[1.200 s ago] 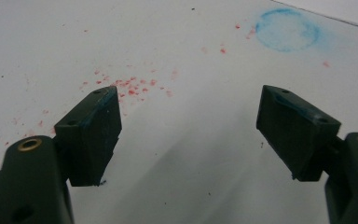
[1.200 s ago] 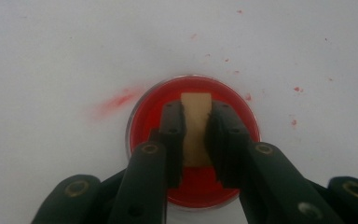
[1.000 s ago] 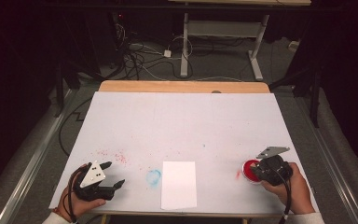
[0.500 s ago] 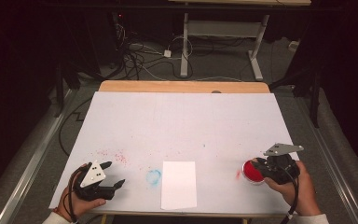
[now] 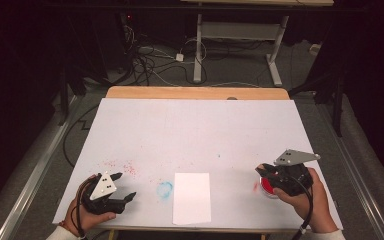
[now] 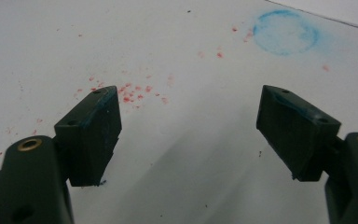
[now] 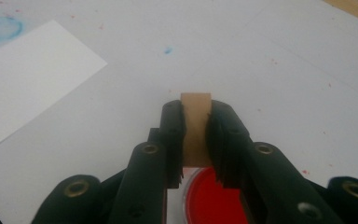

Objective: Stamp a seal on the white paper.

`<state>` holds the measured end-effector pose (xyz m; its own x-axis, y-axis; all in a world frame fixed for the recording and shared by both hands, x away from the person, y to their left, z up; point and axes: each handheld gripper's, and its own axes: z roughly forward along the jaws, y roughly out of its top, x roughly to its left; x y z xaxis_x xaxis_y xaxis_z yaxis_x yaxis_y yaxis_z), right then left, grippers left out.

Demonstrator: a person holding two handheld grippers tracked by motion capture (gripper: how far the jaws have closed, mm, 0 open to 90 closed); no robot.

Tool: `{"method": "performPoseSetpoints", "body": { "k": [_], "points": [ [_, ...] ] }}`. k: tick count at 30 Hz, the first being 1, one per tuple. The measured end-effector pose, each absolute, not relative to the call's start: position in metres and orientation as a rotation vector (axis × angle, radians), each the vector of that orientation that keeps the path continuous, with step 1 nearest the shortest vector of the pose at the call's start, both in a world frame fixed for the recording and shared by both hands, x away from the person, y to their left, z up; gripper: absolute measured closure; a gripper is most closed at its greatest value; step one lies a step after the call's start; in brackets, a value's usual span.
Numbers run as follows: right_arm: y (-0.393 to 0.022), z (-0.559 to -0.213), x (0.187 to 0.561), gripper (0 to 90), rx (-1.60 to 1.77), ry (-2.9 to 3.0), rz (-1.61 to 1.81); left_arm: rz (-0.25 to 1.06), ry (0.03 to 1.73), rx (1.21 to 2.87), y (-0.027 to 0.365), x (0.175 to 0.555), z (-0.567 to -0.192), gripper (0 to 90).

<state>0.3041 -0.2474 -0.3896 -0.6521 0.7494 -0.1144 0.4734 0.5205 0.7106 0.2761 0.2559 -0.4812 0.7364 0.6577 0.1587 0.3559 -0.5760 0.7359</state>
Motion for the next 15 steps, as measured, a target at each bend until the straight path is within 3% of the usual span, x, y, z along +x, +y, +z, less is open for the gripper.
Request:
{"method": "performPoseSetpoints", "body": {
  "k": [15],
  "points": [
    [-0.193, -0.376, 0.307, 76.4, 0.828, 2.422, 0.990, 0.557, 0.757, 2.227, 0.255, 0.275, -0.480, 21.3]
  ]
}}
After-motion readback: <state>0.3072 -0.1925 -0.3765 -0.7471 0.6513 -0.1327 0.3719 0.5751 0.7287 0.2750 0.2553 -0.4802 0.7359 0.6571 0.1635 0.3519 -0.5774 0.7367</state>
